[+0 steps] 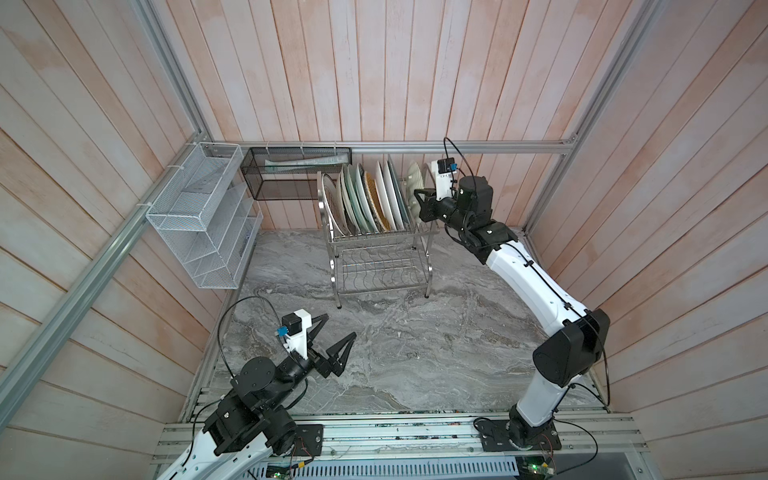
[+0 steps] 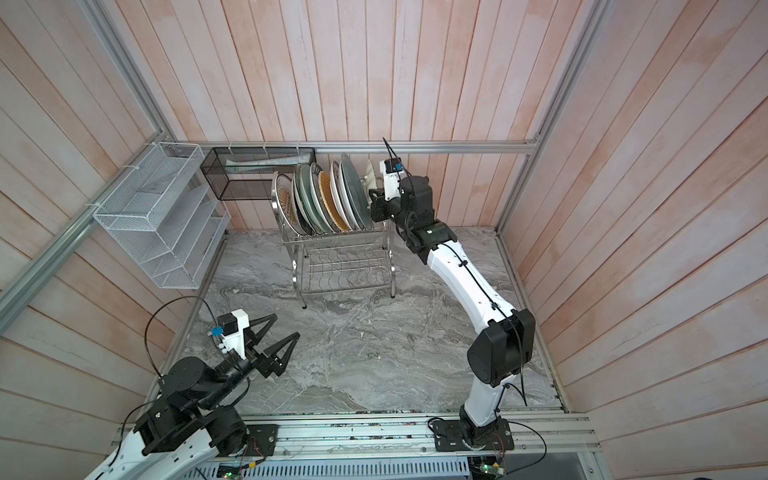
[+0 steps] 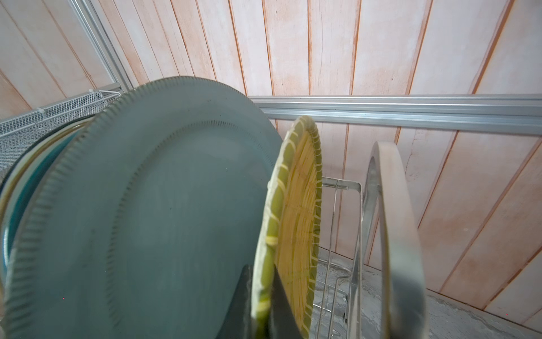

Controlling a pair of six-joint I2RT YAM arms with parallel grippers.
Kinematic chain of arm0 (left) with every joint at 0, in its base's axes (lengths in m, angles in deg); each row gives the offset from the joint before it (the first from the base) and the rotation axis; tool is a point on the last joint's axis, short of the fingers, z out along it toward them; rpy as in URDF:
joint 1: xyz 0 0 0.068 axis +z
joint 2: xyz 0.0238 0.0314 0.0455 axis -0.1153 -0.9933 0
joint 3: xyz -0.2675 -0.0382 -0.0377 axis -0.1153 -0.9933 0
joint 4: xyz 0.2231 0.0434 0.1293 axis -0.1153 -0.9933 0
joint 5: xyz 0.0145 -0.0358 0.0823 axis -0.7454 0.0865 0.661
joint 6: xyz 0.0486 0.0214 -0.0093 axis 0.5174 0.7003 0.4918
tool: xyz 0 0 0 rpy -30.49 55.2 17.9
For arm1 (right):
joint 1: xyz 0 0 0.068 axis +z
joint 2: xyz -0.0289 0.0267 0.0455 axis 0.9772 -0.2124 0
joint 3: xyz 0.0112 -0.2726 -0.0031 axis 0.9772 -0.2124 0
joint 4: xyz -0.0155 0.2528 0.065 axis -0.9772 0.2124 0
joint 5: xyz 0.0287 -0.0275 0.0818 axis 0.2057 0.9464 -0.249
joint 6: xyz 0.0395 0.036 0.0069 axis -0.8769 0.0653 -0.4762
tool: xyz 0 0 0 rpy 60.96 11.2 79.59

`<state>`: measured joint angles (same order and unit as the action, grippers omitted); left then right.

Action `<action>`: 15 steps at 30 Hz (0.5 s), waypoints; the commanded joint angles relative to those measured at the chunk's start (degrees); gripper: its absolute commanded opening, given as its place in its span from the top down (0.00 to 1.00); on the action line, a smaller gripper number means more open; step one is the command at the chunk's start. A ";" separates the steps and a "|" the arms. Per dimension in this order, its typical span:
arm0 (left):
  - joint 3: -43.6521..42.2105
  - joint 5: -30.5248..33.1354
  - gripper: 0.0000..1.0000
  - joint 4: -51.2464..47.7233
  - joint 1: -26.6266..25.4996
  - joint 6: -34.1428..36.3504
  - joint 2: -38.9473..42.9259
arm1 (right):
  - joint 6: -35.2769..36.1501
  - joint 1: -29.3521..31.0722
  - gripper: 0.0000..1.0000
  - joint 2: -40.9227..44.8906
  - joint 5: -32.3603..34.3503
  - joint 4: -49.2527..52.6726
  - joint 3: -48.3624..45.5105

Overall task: Load the plates into the dish rack
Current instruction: 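Lower the yellow mat with the right gripper into the farthest upper slot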

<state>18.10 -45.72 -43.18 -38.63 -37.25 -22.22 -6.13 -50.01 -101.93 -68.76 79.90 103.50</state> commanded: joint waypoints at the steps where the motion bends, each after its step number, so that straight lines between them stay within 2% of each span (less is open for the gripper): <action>1: 0.43 -0.78 0.00 -0.58 0.25 1.02 0.66 | 0.33 0.09 0.98 0.72 0.75 -0.62 -1.55; 10: 0.41 -0.61 0.00 -0.80 0.17 0.84 0.75 | 0.98 0.82 0.78 1.28 0.17 0.01 -0.88; 15: 0.46 -0.35 0.00 -0.79 0.28 0.82 0.76 | 1.65 1.44 0.70 1.44 0.06 1.37 1.04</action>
<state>18.10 -45.70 -43.31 -38.63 -37.22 -22.18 -5.02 -49.03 -101.68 -68.56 79.92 102.62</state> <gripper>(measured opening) 0.999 0.300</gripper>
